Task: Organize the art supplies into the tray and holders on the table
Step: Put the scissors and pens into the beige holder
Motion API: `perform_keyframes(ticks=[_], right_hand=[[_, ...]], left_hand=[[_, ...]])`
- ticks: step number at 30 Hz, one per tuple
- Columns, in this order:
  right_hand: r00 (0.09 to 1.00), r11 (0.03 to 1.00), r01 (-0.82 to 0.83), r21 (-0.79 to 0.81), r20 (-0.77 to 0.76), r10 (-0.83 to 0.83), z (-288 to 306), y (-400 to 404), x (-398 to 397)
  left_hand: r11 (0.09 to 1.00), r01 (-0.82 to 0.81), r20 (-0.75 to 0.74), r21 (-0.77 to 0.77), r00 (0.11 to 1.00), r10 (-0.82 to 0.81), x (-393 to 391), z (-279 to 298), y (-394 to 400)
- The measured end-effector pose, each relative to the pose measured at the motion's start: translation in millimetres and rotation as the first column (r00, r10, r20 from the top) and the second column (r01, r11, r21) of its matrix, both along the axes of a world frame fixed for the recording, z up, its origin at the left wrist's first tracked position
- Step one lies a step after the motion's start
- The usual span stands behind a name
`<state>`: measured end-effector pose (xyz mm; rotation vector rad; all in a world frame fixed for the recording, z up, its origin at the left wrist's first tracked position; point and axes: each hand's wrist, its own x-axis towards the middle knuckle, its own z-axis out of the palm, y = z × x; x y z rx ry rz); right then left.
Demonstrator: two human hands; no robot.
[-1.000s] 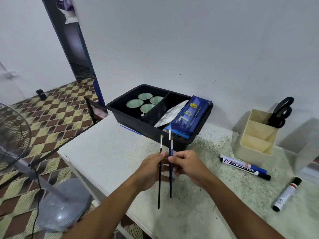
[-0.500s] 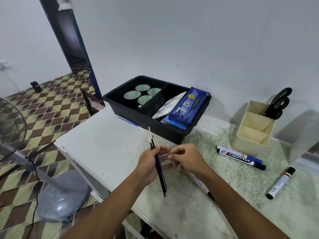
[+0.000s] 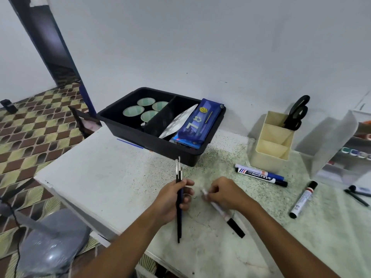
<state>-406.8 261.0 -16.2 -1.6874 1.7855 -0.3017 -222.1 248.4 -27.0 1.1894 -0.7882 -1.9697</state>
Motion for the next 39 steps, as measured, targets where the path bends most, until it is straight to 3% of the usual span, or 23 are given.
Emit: perform_keyframes(ticks=[5, 10, 13, 16, 26, 39], right_hand=[[0.994, 0.987, 0.106, -0.120, -0.017, -0.109, 11.5, -6.7, -39.1], [0.917, 0.961, 0.058, -0.272, -0.367, -0.159, 11.1, -4.2, -74.4], [0.882, 0.936, 0.010, -0.352, -0.438, -0.174, 5.9, 4.3, -89.1], [0.835, 0.943, -0.038, -0.332, -0.529, -0.152, 0.5, 12.3, -97.9], [0.843, 0.907, 0.060, -0.418, -0.466, -0.271, -7.0, 25.0, -106.7], [0.904, 0.900, 0.043, -0.434, -0.366, -0.219, -9.1, 23.4, -94.9]], left_hand=[[0.994, 0.110, 0.004, -0.008, 0.994, -0.110, -14.0, -1.9, -0.5], [0.984, 0.175, -0.011, -0.012, 0.984, -0.176, -34.5, -0.1, -2.6], [0.979, 0.202, -0.046, 0.006, 0.978, -0.202, -46.4, 0.2, -3.1], [0.971, 0.239, -0.056, 0.010, 0.970, -0.238, -58.3, -0.3, -3.2], [0.958, 0.285, -0.060, 0.031, 0.957, -0.283, -76.1, -4.2, -6.3], [0.966, 0.253, -0.088, 0.045, 0.965, -0.249, -66.9, -7.7, -8.0]])
